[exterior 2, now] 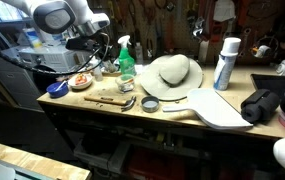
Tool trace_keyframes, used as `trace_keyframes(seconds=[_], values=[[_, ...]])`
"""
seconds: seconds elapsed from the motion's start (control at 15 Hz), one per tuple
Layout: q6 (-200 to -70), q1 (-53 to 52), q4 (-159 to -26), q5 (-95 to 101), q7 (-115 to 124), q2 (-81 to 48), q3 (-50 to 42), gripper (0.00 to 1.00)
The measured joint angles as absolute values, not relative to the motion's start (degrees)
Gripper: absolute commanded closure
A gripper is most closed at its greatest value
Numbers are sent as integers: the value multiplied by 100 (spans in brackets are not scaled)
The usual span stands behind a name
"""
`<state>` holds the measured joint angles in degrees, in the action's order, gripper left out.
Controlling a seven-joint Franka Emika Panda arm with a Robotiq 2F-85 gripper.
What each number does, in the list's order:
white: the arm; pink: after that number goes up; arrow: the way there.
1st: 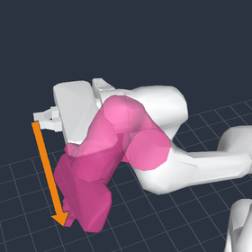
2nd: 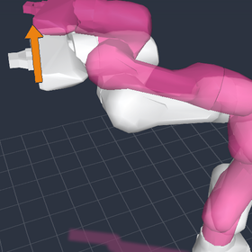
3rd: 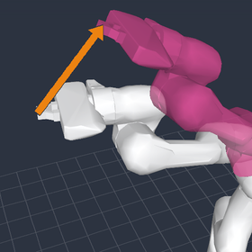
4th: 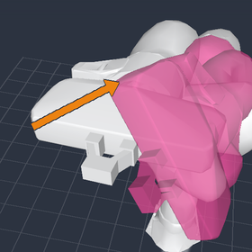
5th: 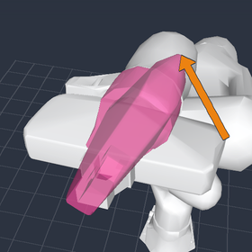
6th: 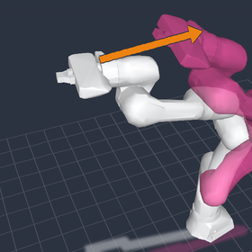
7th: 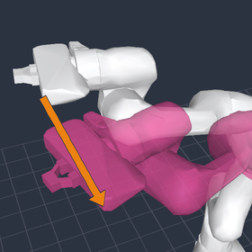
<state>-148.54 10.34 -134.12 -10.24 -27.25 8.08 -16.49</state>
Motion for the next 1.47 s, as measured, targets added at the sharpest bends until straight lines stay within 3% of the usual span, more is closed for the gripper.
trace_keyframes(seconds=[0.73,1.47], values=[[-15103,1229,-12239,-1019,-2079,-899,-1519,71],[-15183,1418,-11994,-770,-1849,-1453,-1330,71]])
